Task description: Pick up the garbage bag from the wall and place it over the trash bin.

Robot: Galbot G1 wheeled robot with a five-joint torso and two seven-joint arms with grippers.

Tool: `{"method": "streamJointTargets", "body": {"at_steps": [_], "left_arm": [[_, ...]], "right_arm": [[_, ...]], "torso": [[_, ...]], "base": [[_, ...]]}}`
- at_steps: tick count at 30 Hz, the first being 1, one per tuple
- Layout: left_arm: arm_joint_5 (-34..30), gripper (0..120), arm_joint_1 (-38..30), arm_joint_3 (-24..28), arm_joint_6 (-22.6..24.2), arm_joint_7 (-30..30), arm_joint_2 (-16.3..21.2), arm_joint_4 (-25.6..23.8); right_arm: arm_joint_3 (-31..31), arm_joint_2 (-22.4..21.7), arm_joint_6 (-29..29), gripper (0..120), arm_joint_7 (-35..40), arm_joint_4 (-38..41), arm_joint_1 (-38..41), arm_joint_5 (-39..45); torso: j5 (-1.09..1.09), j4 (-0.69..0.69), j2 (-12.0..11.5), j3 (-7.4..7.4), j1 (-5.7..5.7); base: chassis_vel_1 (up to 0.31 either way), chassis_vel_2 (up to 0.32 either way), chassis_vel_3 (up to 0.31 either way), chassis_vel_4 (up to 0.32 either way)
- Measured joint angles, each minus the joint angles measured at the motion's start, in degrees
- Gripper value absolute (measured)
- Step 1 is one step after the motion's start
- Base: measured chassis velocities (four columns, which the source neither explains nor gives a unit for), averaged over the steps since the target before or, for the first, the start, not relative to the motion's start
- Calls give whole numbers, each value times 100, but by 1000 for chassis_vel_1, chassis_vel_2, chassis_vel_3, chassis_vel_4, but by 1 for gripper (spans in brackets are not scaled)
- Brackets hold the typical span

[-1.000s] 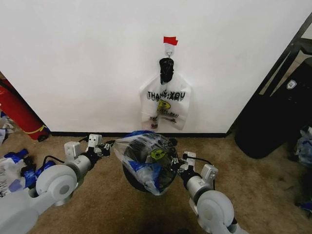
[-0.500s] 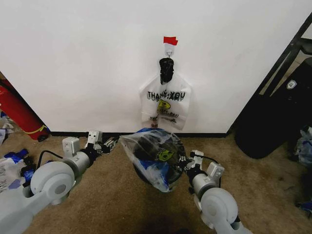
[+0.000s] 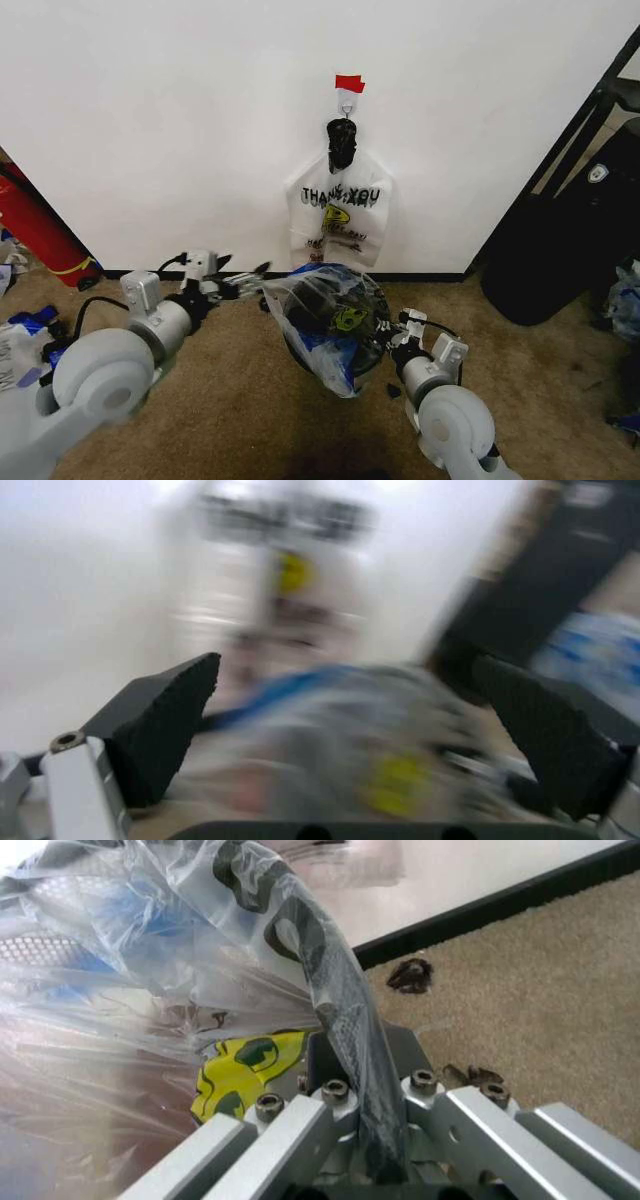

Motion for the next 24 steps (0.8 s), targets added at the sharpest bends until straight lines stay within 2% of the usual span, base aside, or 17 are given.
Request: {"method": "streamJointTargets", "body": {"at_steps": [1, 6, 16, 18, 20, 23, 24], "left_arm": [[14, 100, 87, 157, 100, 43, 8, -196], [90, 100, 130, 363, 276, 78, 66, -260], [167, 100, -569, 1332, 722, 359, 341, 157], [176, 99, -853, 1648, 913, 456, 284, 262], [176, 99, -947, 1743, 963, 476, 256, 291], [161, 96, -1416, 2300, 1173, 515, 71, 558], [161, 96, -1416, 2300, 1173, 515, 71, 558]], "right_arm": [[-84, -10, -2, 0, -22, -24, 66, -78], [-236, -26, -10, 0, -72, -70, 179, -196], [-352, -99, -32, 0, -167, -81, 79, -534], [-338, -104, -38, 0, -167, -48, 53, -564], [-338, -105, -42, 0, -167, -41, 49, -568], [-352, -78, -67, 0, -158, 1, 29, -579], [-352, -78, -67, 0, -158, 1, 29, -579]], "torso": [[0, 3, 0, 0, 0], [-1, 3, 0, 0, 0], [0, 1, 0, 0, 0], [-1, 2, 0, 0, 0], [-1, 2, 0, 0, 0], [-1, 2, 0, 0, 0], [-1, 2, 0, 0, 0]], "base": [[0, 0, 0, 0], [0, 0, 0, 0], [0, 0, 0, 0], [0, 0, 0, 0], [0, 0, 0, 0], [0, 0, 0, 0], [0, 0, 0, 0]]}}
